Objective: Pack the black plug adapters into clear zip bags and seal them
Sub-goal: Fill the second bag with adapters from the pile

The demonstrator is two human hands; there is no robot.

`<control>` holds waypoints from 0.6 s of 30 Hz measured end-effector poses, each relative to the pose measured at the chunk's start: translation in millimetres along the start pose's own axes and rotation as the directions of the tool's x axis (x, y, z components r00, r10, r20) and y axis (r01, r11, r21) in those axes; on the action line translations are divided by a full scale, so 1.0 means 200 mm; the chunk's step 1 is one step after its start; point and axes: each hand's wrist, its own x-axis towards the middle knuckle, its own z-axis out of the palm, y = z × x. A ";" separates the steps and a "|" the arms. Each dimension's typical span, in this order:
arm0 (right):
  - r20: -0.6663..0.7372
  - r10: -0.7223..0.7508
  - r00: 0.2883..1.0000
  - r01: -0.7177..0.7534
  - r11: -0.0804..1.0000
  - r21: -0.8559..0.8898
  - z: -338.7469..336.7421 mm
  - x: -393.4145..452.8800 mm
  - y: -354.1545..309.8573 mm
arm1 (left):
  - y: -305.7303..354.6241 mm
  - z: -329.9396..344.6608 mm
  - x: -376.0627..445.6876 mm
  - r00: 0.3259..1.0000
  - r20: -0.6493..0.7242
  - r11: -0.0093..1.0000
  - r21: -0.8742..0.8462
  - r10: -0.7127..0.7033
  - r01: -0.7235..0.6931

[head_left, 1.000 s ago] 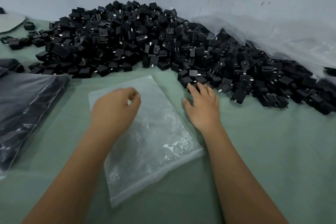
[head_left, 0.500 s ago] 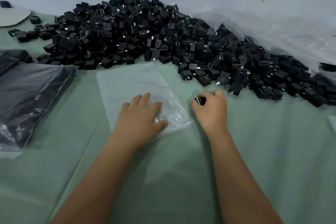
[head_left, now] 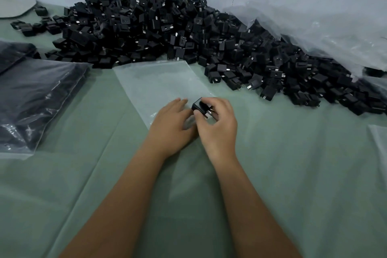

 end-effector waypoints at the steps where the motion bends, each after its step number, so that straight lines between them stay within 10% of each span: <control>1: 0.004 -0.029 1.000 0.029 0.999 -0.036 0.00 0.00 0.00 | 0.00 0.00 -0.02 0.995 -0.099 1.000 -0.016 0.003 -0.004; 11: 0.091 -0.068 0.994 0.062 0.996 0.069 -0.05 -0.02 -0.01 | -0.02 -0.02 -0.04 0.913 -0.219 0.833 -0.519 -0.344 0.190; 18: 0.243 -0.082 0.967 0.204 0.819 -0.536 -0.03 -0.01 0.03 | 0.01 -0.06 -0.07 0.845 -0.345 0.668 -0.744 -0.408 0.019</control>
